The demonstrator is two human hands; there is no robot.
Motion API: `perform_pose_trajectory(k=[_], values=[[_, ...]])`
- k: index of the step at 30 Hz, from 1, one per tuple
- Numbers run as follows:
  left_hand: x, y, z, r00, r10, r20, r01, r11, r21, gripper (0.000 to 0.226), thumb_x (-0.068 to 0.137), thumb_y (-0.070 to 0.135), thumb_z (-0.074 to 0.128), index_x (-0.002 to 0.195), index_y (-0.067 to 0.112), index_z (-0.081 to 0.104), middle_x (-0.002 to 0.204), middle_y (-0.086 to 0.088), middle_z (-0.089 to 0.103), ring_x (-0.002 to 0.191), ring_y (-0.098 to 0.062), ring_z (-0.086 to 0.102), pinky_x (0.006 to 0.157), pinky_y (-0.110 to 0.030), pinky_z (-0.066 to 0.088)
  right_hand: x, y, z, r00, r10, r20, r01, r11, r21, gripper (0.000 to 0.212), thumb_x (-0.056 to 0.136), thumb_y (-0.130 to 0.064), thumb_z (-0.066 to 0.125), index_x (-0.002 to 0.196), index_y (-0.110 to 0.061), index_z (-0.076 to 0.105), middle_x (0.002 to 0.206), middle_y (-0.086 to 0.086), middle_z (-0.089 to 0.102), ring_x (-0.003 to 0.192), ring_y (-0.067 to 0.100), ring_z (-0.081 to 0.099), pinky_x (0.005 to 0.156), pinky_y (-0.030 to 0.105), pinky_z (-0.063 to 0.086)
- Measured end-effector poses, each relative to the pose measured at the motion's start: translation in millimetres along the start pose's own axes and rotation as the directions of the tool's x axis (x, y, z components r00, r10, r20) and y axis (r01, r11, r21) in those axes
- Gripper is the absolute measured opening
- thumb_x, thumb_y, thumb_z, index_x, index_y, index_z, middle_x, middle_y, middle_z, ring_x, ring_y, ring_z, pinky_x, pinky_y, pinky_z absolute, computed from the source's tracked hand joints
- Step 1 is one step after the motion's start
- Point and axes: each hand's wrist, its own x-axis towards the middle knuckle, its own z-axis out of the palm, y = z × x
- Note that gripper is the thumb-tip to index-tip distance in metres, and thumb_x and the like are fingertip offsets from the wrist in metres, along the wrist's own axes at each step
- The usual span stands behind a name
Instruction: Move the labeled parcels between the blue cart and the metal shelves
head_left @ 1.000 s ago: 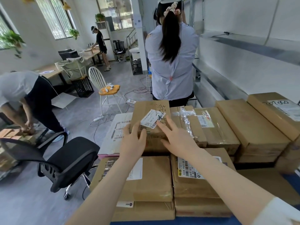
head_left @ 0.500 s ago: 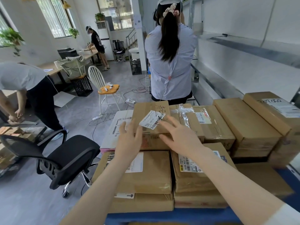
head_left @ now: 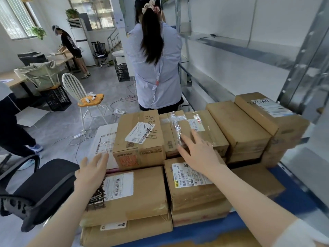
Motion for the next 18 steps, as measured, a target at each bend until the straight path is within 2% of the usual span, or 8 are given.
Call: perform_pose_trajectory(k=[3, 5, 8, 11, 12, 15, 16, 18], values=[[0, 1, 6, 0.998, -0.045, -0.037, 0.042, 0.996, -0.078, 0.078, 0.073, 0.08, 0.013, 0.14, 0.047, 0.034, 0.154, -0.006, 0.026, 0.141, -0.033, 0.014, 0.108, -0.056, 0.018, -1, 0, -1, 1.0, -0.003, 0.014, 0.003, 1.0, 0.009, 0.059, 0.093, -0.065, 0.018, 0.147, -0.04, 0.017, 0.16, 0.008, 0.006, 0.141, 0.033, 0.025, 0.113, 0.051, 0.017], [-1, 1, 3, 0.999, -0.011, -0.04, 0.008, 0.997, -0.071, 0.078, 0.073, 0.082, 0.012, 0.138, 0.047, 0.037, 0.153, -0.009, 0.029, 0.141, -0.033, 0.016, 0.108, -0.057, 0.017, -4, 3, -7, 1.0, -0.011, 0.021, 0.011, 0.999, 0.03, 0.059, 0.093, -0.065, 0.018, 0.147, -0.042, 0.014, 0.16, 0.007, 0.004, 0.142, 0.032, 0.022, 0.113, 0.051, 0.015], [-5, -6, -3, 0.98, 0.157, -0.125, -0.155, 0.988, 0.028, 0.054, 0.08, 0.067, 0.018, 0.122, 0.043, 0.041, 0.145, -0.008, 0.043, 0.133, -0.036, 0.027, 0.105, -0.056, 0.023, -21, 20, -14, 0.998, 0.043, -0.05, -0.042, 0.999, 0.029, 0.06, 0.092, -0.065, 0.019, 0.148, -0.042, 0.012, 0.16, 0.006, 0.004, 0.144, 0.029, 0.015, 0.114, 0.051, 0.011], [-9, -9, 1, 0.968, 0.202, -0.147, -0.186, 0.976, 0.114, 0.036, 0.094, 0.045, 0.035, 0.124, 0.031, 0.05, 0.143, -0.01, 0.046, 0.132, -0.04, 0.028, 0.105, -0.06, 0.026, -45, 40, -13, 0.987, 0.159, -0.028, -0.158, 0.987, 0.024, 0.061, 0.093, -0.063, 0.022, 0.148, -0.037, 0.017, 0.16, 0.006, 0.004, 0.145, 0.028, 0.011, 0.114, 0.053, 0.012], [-10, -10, 4, 0.974, 0.188, -0.129, -0.172, 0.977, 0.126, 0.038, 0.095, 0.045, 0.037, 0.127, 0.029, 0.05, 0.144, -0.009, 0.045, 0.133, -0.039, 0.026, 0.105, -0.059, 0.025, -50, 44, -10, 0.983, 0.182, 0.0, -0.182, 0.983, 0.039, 0.06, 0.093, -0.062, 0.023, 0.147, -0.036, 0.019, 0.16, 0.006, 0.004, 0.145, 0.029, 0.01, 0.114, 0.052, 0.014], [-14, 0, 3, 0.993, 0.085, -0.081, -0.084, 0.996, 0.018, 0.071, 0.082, 0.066, 0.024, 0.136, 0.026, 0.045, 0.149, -0.005, 0.038, 0.138, -0.031, 0.02, 0.107, -0.054, 0.019, -52, 43, -5, 0.983, 0.184, 0.025, -0.186, 0.978, 0.09, 0.059, 0.094, -0.059, 0.028, 0.147, -0.032, 0.024, 0.16, 0.006, 0.003, 0.144, 0.03, 0.012, 0.11, 0.048, 0.026], [-14, 3, 3, 0.994, 0.074, -0.083, -0.073, 0.997, 0.013, 0.074, 0.08, 0.066, 0.023, 0.137, 0.025, 0.045, 0.15, -0.005, 0.037, 0.138, -0.031, 0.02, 0.107, -0.053, 0.019, -50, 41, -4, 0.984, 0.175, 0.014, -0.176, 0.979, 0.098, 0.058, 0.095, -0.057, 0.03, 0.146, -0.03, 0.025, 0.16, 0.006, 0.003, 0.144, 0.03, 0.011, 0.107, 0.046, 0.031], [-17, 3, 3, 0.986, 0.154, -0.067, -0.141, 0.976, 0.163, 0.057, 0.087, 0.055, 0.033, 0.132, 0.022, 0.046, 0.149, -0.007, 0.037, 0.134, -0.038, 0.024, 0.107, -0.054, 0.024, -46, 37, -2, 0.984, 0.175, -0.017, -0.172, 0.978, 0.117, 0.055, 0.096, -0.052, 0.033, 0.144, -0.028, 0.029, 0.16, 0.006, 0.004, 0.144, 0.027, 0.011, 0.102, 0.043, 0.039]])
